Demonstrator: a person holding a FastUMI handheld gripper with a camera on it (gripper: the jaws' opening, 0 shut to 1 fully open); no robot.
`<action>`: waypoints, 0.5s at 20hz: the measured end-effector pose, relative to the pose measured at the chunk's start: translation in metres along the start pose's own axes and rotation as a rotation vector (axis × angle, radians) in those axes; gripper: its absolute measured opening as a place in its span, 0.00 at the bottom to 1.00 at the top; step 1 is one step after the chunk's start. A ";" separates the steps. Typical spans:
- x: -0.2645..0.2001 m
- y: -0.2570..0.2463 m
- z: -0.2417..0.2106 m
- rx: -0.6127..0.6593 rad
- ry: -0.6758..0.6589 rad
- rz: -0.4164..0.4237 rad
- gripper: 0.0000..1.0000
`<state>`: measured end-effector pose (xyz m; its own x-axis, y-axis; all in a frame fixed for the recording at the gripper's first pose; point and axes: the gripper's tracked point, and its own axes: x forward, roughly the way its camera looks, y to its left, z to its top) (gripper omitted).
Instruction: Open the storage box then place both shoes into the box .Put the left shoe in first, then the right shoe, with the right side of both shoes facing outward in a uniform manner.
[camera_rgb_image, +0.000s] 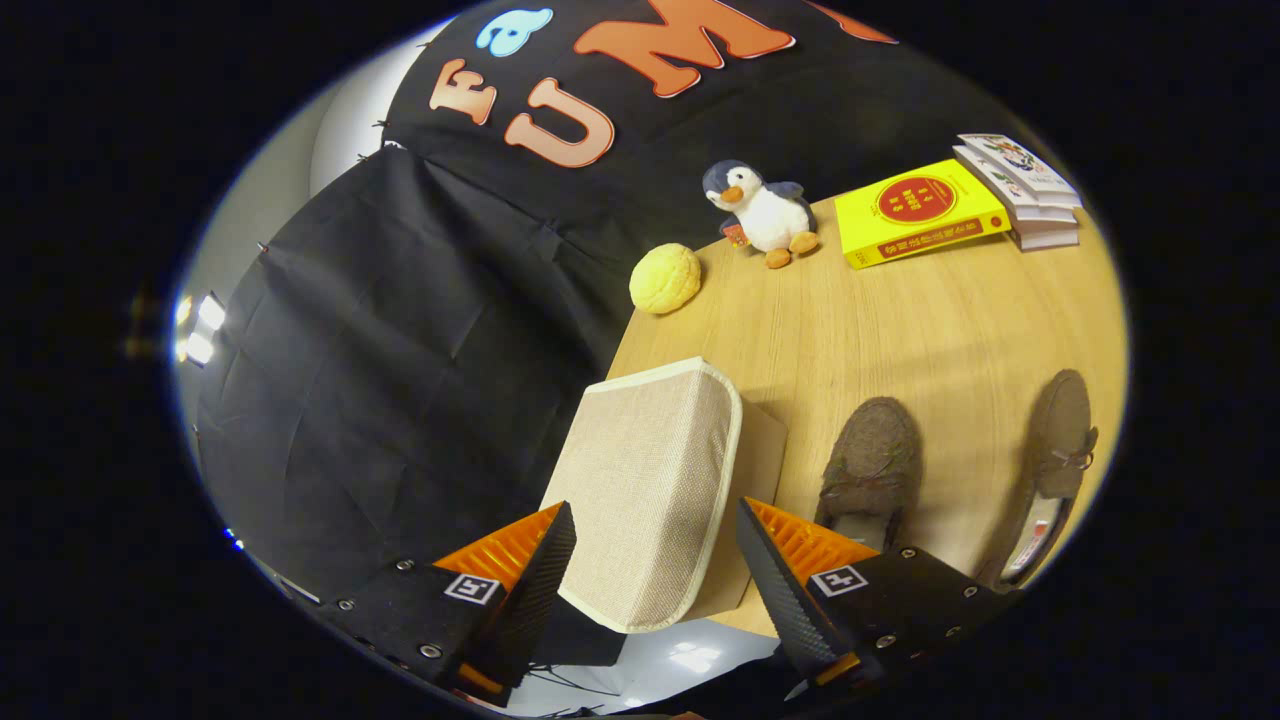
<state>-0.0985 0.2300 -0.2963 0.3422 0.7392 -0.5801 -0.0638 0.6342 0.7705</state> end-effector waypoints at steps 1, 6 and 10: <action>0.006 0.000 -0.004 -0.001 0.012 0.015 0.97; 0.034 0.000 -0.020 0.083 0.063 0.084 0.97; 0.056 -0.012 -0.030 0.113 0.104 0.084 0.97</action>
<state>-0.1069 0.2705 -0.3465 0.2407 0.8118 -0.5320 0.0196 0.5440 0.8389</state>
